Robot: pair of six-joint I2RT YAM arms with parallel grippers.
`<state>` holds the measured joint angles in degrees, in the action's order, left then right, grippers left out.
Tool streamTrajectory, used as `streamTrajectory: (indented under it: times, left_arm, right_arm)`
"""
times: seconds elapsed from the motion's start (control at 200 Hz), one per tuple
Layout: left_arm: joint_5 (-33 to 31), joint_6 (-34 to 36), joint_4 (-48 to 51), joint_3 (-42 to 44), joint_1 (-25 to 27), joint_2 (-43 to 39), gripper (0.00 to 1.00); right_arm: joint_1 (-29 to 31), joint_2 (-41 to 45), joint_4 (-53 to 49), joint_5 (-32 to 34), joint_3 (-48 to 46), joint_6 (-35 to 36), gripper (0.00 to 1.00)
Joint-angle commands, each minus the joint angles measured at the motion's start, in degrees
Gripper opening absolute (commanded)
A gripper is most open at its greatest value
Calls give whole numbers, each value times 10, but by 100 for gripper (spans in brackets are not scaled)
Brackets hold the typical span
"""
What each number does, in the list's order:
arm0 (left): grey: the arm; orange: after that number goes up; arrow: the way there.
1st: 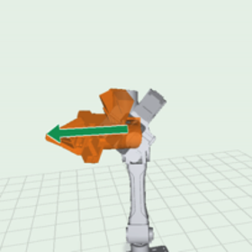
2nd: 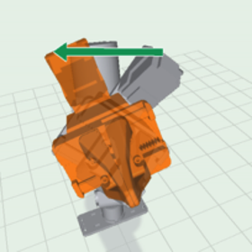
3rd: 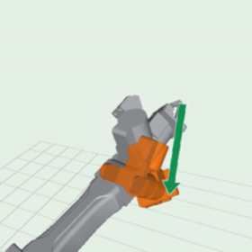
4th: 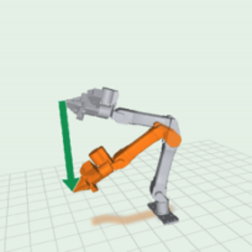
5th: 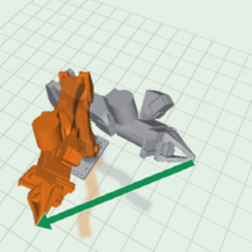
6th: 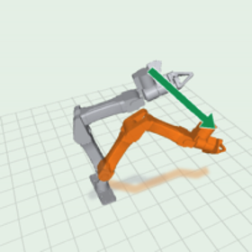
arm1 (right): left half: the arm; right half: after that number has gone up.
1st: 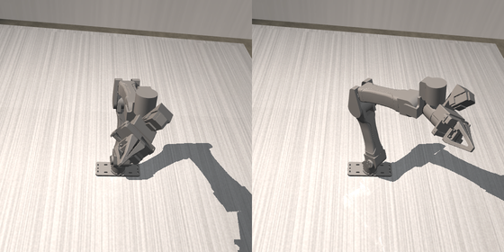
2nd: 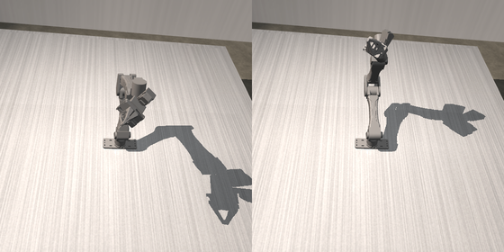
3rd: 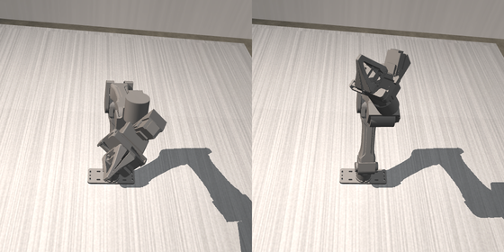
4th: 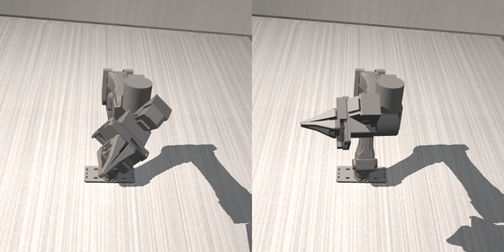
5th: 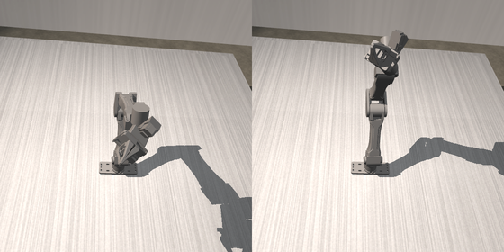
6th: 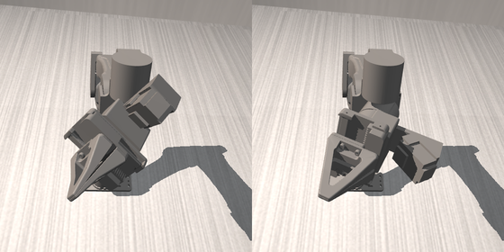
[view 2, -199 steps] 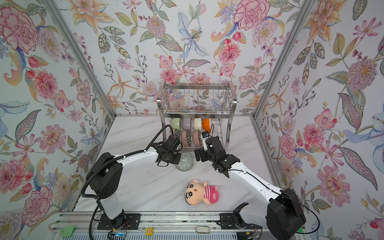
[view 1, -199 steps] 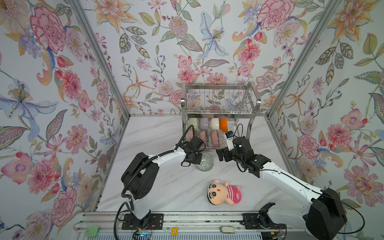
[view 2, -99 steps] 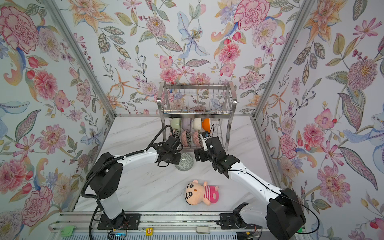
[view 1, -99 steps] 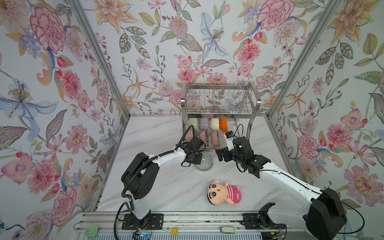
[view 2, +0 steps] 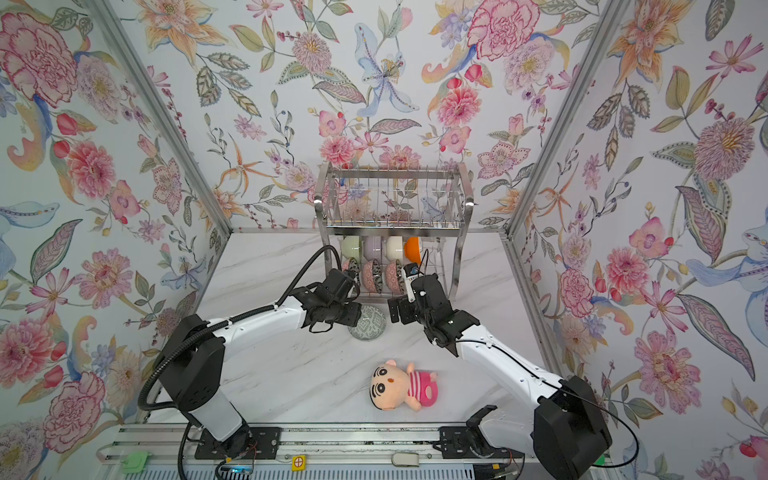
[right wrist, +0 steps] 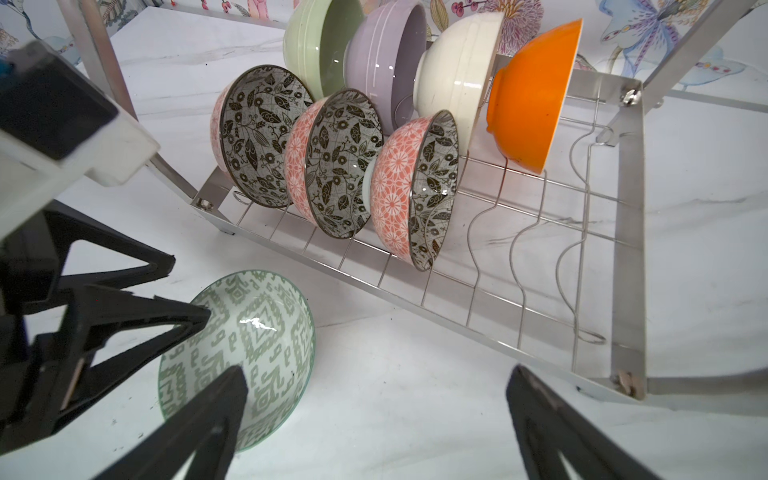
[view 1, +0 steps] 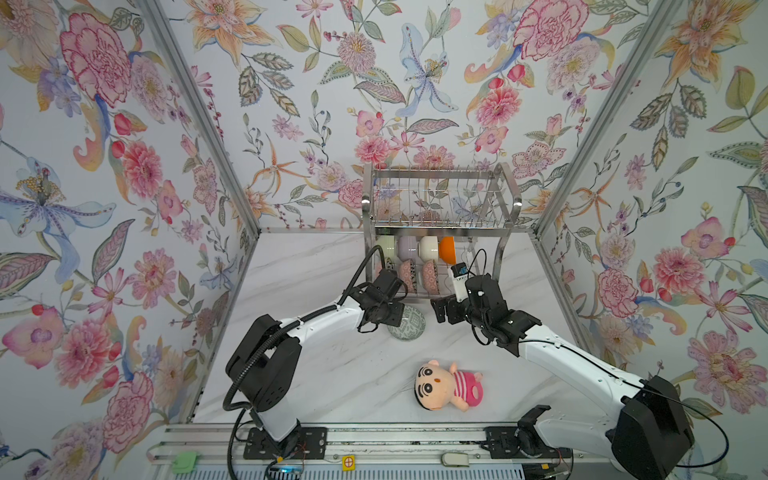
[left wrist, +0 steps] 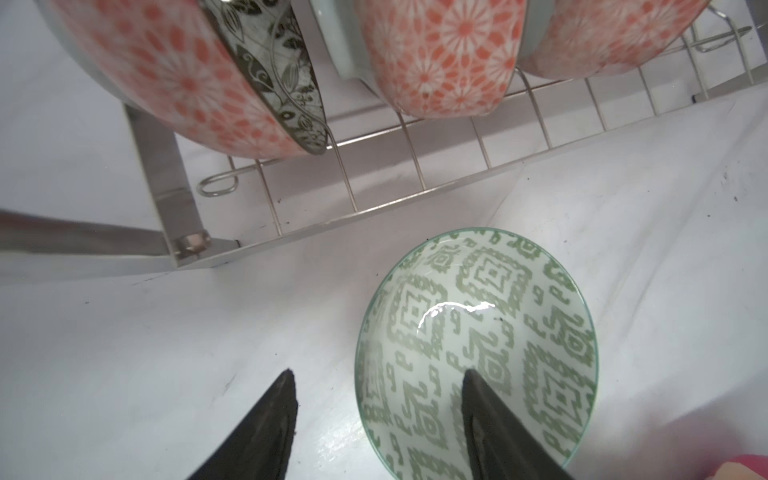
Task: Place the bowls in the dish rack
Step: 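Carry the green bowl toward the right gripper and set it down, then open the left gripper and draw back while the right gripper grasps the green bowl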
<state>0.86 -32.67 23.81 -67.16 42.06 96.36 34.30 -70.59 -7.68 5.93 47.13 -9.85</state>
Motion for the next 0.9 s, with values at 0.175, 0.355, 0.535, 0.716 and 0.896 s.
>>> streamTrajectory:
  times: [0.175,0.355,0.535,0.716,0.896]
  left_arm:
    - [-52,26,6,45,-30,-118,86]
    - [8,22,-38,109,-97,-203,99]
    - [200,-43,-174,225,-204,-285,99]
    - [258,-106,-249,319,-253,-329,99]
    - [274,-127,-282,386,-266,-365,99]
  right_arm:
    - [4,10,7,-17,-6,-26,99]
    - [55,-22,-3,8,13,-17,99]
    - [111,-84,-11,40,47,-9,99]
    - [159,-154,-25,54,90,-20,99]
    - [205,-232,-62,86,146,-15,100]
